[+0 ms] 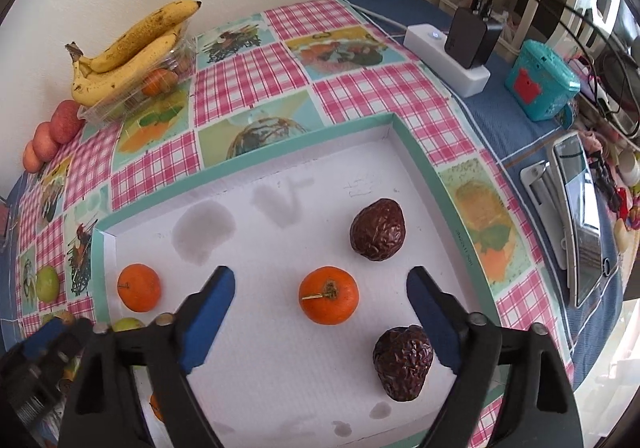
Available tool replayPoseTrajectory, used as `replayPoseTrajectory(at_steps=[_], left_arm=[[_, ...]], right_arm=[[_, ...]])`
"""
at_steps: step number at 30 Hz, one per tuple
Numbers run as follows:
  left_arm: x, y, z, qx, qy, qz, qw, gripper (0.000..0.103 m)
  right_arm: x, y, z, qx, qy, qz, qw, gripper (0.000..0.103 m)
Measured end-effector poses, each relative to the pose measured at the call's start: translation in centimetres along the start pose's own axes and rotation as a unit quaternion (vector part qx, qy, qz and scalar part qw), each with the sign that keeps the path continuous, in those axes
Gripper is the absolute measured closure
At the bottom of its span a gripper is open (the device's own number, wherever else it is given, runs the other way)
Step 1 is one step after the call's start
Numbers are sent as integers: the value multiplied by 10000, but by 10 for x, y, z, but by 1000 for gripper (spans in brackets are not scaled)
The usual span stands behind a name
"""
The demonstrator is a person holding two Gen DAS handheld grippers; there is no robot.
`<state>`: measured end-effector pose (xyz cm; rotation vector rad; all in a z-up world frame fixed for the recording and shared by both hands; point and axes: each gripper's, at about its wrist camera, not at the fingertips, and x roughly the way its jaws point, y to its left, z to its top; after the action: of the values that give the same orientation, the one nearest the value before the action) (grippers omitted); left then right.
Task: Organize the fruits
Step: 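Move both open tools back to the fruit on the tablecloth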
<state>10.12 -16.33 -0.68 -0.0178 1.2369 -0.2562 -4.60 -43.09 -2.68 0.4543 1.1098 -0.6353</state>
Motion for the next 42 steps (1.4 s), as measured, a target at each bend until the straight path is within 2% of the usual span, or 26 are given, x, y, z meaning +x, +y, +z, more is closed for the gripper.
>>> replayPoseTrajectory(at_steps=[3,8,17,25,35,38,42], left_arm=[[-4,26,6,-269,-178,350,9989,0],[-11,52,13,-456,-430,781,9950,0],[-40,70,18,-484,-899,1171,9879,0],[-56,80,14,-443,-1029,1339,9846,0],[-78,102,0,-623,-1148,1049,9859,0],[-84,109,-5,-624,-1127,939,9872,0],[-95,122,-10,-716,-1196,847,9866,0]], right_arm=[[1,6,-2,-104,7,-44,9999,14],[-1,18,-3,-129,-12,72,9999,14],[-19,65,-8,-583,-270,348,9973,13],[-45,101,-12,-717,-694,639,9930,13],[-62,138,-33,-1162,-868,776,9864,13],[-65,145,-41,-1191,-794,998,9847,13],[-71,164,-55,-1604,-844,1053,9778,13]])
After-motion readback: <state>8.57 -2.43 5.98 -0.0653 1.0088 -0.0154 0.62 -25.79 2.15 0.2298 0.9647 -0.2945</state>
